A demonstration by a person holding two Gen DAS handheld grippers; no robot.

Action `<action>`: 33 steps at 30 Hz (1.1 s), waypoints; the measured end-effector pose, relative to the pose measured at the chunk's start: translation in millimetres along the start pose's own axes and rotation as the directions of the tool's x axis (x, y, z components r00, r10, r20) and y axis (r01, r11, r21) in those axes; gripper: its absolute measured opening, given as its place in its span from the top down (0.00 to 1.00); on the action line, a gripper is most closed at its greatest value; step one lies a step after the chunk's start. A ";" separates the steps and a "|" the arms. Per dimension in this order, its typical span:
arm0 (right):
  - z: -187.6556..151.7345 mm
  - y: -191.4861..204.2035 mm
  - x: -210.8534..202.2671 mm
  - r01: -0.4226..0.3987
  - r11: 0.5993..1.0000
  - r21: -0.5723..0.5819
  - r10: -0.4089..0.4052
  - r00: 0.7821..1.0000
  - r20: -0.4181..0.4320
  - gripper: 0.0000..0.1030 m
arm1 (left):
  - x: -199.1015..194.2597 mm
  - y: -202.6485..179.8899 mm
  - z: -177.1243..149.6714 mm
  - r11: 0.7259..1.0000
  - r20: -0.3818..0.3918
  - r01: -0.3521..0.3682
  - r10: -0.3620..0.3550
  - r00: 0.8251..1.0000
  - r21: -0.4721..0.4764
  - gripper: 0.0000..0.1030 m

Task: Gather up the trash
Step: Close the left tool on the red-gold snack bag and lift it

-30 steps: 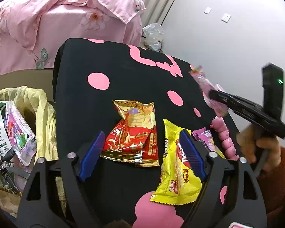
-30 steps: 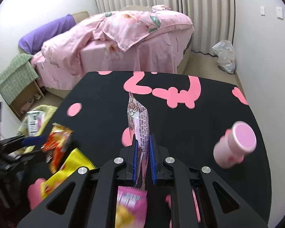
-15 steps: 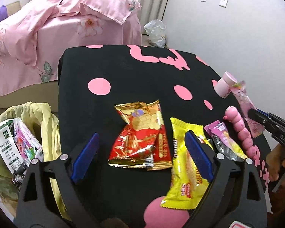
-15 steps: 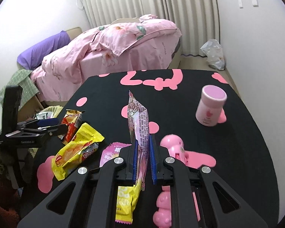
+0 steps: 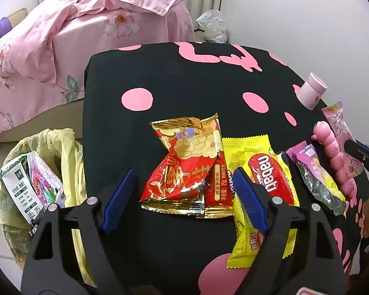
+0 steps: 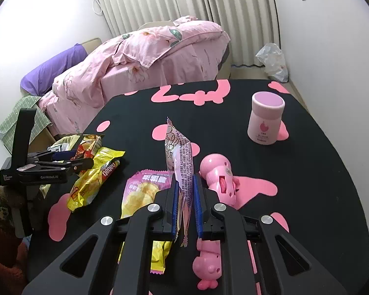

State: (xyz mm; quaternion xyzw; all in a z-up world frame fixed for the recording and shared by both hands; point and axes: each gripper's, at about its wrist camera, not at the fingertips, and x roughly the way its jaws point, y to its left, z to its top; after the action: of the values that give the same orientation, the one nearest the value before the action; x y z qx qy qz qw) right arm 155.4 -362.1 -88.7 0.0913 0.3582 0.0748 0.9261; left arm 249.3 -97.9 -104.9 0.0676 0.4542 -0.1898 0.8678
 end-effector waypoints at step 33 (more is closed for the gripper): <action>-5.4 11.5 6.7 -0.016 1.000 -0.027 0.015 1.000 -0.014 0.88 | 6.2 -18.6 1.5 0.995 -0.022 -0.045 0.043 0.999 -0.093 0.25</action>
State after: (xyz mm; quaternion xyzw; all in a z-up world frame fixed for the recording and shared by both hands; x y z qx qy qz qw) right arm 155.8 -349.0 -94.4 0.0811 0.3629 0.0875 0.9242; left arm 246.4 -117.1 -108.1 0.0386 0.4694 -0.1485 0.8695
